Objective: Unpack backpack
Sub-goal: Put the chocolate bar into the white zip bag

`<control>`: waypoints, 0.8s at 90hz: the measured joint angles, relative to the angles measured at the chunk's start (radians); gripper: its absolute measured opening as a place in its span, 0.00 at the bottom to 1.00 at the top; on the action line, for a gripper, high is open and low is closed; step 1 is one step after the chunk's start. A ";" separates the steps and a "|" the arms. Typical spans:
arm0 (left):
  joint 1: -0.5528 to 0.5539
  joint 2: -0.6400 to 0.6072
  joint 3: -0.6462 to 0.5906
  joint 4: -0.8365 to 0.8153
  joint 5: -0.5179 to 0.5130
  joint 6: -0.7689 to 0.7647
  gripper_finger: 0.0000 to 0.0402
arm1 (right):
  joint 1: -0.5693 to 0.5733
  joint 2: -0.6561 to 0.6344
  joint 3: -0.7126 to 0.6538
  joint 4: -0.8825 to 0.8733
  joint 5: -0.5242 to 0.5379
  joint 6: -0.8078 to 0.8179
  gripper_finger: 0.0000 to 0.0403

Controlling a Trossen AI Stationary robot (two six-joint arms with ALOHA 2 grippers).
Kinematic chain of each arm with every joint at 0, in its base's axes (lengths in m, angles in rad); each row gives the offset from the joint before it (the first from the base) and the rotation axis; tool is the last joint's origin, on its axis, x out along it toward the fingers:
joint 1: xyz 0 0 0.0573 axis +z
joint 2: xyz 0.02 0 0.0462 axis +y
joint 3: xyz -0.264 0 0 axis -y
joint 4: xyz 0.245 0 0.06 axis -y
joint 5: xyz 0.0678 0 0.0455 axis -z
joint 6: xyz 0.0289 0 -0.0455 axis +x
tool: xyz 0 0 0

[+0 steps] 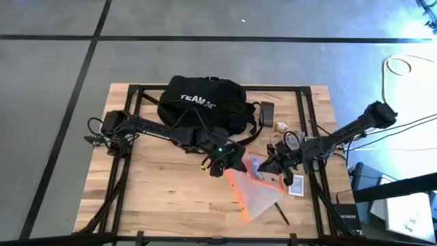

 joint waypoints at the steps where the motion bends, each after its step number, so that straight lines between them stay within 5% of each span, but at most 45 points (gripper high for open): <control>1: 0.001 0.000 0.000 0.000 0.000 0.000 0.00 | 0.000 0.003 0.000 -0.001 0.000 0.000 0.00; 32: 0.005 0.000 0.000 -0.007 0.000 -0.004 0.00 | 0.000 0.054 0.034 -0.071 -0.006 0.009 0.04; 72: 0.000 0.000 0.000 -0.030 0.013 0.013 0.00 | -0.001 0.055 0.241 -0.446 0.044 -0.113 0.50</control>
